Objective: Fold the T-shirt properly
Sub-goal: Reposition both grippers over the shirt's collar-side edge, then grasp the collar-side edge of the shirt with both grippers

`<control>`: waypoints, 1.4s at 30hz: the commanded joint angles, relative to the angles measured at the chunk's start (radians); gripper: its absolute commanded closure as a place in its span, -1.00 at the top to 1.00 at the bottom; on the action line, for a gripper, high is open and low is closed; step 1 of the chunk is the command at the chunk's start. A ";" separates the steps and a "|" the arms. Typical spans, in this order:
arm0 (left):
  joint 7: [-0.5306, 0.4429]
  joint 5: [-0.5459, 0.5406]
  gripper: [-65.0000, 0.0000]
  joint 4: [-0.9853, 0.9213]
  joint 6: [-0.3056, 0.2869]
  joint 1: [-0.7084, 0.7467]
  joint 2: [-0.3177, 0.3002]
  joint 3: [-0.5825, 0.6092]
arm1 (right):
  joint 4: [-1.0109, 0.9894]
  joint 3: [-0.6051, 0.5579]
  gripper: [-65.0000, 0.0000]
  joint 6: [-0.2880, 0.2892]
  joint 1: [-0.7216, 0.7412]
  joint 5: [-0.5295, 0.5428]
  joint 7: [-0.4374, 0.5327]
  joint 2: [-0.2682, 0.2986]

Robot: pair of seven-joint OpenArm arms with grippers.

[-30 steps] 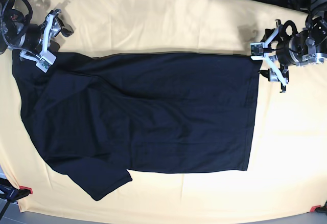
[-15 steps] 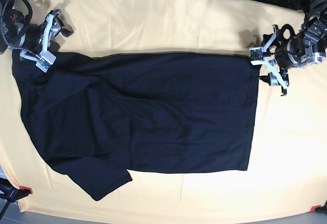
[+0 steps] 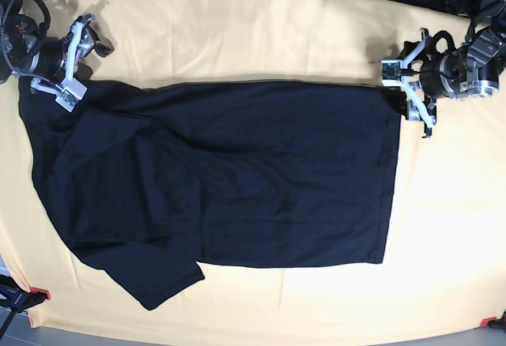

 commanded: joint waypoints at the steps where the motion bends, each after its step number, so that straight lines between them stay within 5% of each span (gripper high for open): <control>1: -0.005 0.000 0.20 0.008 0.016 -0.014 -0.026 -0.012 | 0.013 0.012 0.24 0.002 0.007 0.014 0.014 0.019; 8: -0.005 0.003 0.20 0.008 0.096 -0.014 -0.025 -0.012 | 0.013 0.012 0.24 0.002 0.007 0.014 0.014 0.019; 42: -0.077 0.048 0.18 -0.038 0.110 -0.014 0.033 -0.012 | 0.013 0.012 0.24 -0.002 0.008 0.018 0.014 0.019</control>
